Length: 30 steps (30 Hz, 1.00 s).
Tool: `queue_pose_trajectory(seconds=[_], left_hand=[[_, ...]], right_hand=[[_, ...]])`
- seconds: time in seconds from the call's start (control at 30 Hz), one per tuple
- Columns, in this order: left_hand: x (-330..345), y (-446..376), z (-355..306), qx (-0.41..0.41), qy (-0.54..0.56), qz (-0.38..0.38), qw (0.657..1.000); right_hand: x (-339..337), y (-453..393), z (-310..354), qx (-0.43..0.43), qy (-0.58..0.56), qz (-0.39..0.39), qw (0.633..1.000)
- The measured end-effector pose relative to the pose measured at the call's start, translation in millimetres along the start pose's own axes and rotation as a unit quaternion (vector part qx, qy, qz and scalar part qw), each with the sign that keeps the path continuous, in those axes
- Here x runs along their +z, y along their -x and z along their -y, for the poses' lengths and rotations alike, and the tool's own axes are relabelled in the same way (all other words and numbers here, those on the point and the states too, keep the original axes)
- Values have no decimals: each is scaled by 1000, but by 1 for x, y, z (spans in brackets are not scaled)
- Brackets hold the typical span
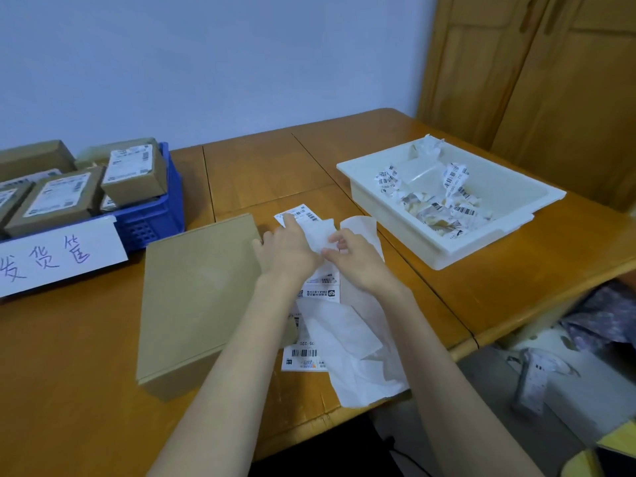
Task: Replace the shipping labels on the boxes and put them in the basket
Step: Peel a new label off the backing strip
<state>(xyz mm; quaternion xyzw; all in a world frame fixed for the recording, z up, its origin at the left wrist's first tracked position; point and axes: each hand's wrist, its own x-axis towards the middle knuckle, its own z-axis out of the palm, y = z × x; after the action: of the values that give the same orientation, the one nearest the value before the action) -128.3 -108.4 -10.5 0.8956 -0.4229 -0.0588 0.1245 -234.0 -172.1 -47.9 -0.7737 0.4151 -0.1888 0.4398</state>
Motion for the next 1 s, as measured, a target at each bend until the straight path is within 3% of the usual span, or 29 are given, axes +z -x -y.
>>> queue_pose_trajectory(seconds=[0.13,0.27,0.37,0.43,0.57,0.6,0.7,0.8,0.9,1.0], left_hand=[[3,0,5,15,166,4,986],[-3,2,4,54,266,129,954],[-8,-2,4,-9,336,212,918],[-10,-1,2,-65,425,221,875],[-9,1,-6,-145,624,169,749],[-7,1,-7,-141,639,160,739],[3,-1,-7,-127,611,99,775],[7,-1,-4,-112,598,33,793],[8,0,-2,-89,571,29,815],[9,2,-3,-63,549,24,833]], right_hand=[[0,0,8,23,-136,-58,989],[-3,-2,9,16,-206,-161,965],[-6,3,6,61,-282,-128,949],[-9,8,2,55,-314,-112,941],[-11,16,-4,24,-296,-82,951],[-11,18,-5,23,-290,-69,954],[-13,23,-2,36,-299,-32,953],[-16,20,-2,5,-271,-79,959],[-16,13,-3,-70,-130,-149,978],[-15,9,1,-109,-23,-172,979]])
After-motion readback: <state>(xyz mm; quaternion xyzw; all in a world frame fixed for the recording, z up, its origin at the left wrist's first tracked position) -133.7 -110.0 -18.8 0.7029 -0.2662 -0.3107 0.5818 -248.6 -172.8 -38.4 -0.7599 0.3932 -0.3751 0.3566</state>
